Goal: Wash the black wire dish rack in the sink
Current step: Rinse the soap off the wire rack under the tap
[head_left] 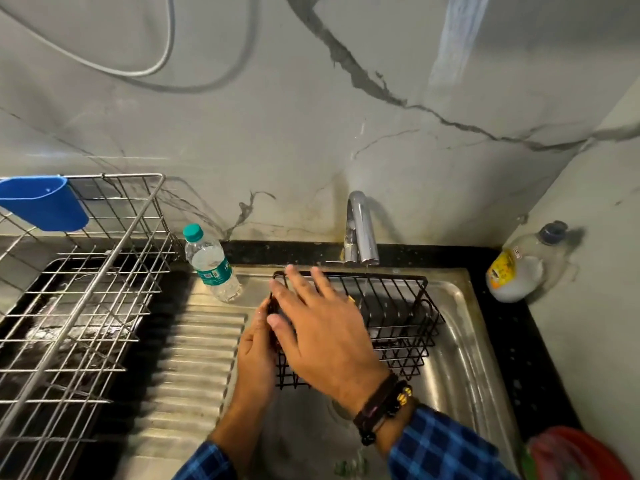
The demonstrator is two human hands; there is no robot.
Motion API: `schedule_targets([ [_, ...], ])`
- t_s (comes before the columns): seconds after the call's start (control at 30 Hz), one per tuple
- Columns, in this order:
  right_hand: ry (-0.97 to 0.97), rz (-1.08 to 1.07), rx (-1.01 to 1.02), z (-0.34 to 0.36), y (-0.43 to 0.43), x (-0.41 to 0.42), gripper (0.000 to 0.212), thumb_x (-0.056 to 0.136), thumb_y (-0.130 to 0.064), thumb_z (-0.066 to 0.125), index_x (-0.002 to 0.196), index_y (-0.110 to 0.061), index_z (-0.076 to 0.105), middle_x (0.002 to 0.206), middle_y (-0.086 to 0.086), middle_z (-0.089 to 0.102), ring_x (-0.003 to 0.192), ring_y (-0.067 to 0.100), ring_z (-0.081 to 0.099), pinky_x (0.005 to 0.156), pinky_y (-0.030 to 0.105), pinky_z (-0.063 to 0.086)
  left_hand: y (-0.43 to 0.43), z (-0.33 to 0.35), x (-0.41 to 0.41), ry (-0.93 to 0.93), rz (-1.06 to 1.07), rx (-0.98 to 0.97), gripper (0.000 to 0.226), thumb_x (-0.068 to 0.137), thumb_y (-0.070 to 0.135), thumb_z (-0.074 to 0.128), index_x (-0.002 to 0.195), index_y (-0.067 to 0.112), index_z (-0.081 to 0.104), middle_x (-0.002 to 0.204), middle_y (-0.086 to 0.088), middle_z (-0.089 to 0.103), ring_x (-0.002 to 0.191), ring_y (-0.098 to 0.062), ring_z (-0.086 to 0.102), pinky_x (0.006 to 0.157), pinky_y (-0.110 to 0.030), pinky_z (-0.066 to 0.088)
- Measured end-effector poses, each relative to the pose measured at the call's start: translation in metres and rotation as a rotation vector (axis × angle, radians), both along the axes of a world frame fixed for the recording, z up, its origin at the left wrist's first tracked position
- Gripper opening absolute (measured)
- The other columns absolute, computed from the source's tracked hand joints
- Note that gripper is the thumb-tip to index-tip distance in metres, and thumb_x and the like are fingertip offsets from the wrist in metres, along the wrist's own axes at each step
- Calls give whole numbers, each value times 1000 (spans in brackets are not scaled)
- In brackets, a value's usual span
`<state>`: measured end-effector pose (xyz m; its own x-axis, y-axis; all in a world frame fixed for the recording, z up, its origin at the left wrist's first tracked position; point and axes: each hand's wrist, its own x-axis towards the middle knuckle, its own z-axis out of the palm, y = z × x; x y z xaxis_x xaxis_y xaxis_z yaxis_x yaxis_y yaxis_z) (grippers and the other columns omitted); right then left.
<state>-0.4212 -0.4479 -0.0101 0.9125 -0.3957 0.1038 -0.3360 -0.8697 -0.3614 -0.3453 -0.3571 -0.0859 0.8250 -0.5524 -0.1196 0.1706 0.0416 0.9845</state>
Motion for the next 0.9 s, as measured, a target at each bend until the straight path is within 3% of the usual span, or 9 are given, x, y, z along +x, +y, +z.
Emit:
schedule_targets([
  [0.07,34,81,-10,-1,-14,-7,60,103,-60,17,157,-35,20,166,-5,16,153,21,15,120,48,20,6,-3,3,-7,-1,-3,56,103,52,41,142,15,55,137,-9,65,129,-19,60,108,-37,48],
  [0.13,93,48,-49,-8,-34,-24,66,97,-69,5,156,-40,10,166,-7,12,153,14,13,123,55,5,13,-5,8,-29,-31,17,67,97,65,42,142,17,55,134,-1,68,126,-13,62,103,-25,51],
  [0.23,143,-175,36,-15,-72,-53,75,90,-73,-3,153,-43,23,161,-9,32,148,12,28,122,49,13,22,-2,16,-30,-2,-21,52,103,48,25,132,22,59,118,17,74,115,2,65,82,-7,51],
  [0.33,97,-215,182,-10,-76,-49,67,91,-74,8,118,-40,59,110,-13,69,105,6,61,116,48,30,22,1,11,-20,-40,-21,52,105,43,23,130,18,61,115,5,76,109,-10,71,82,-20,58],
  [0.43,6,-63,189,-3,-41,-18,42,101,-57,23,93,-30,56,78,-9,60,73,6,57,78,33,52,4,-2,-2,-176,-106,63,51,105,46,31,131,17,64,124,-7,72,119,-25,66,101,-49,52],
  [0.57,-1,-54,140,-4,-50,-1,32,106,-46,30,85,-30,47,71,-7,52,62,5,49,56,22,37,-17,-4,-7,-340,-108,132,41,108,35,31,131,22,64,122,4,72,118,-14,66,103,-41,53],
  [0.7,-14,-109,182,-15,-69,-9,38,107,-45,28,92,-25,57,69,-8,50,62,4,49,62,24,43,-40,17,11,-458,-154,214,22,108,31,38,113,26,59,97,7,67,92,-3,66,83,-25,53],
  [0.8,-168,-208,362,-19,-71,-8,44,107,-43,29,90,-20,62,63,-6,49,56,6,49,56,25,42,-58,25,16,-504,-350,311,42,109,39,34,101,14,67,88,2,72,84,-8,69,78,-27,56],
  [0.9,-271,-263,442,-24,-80,-8,42,107,-40,34,84,-17,61,64,-5,54,58,5,53,55,17,41,-62,21,14,-487,-345,289,65,102,60,35,66,12,61,57,3,58,54,-14,56,55,-37,47],
])
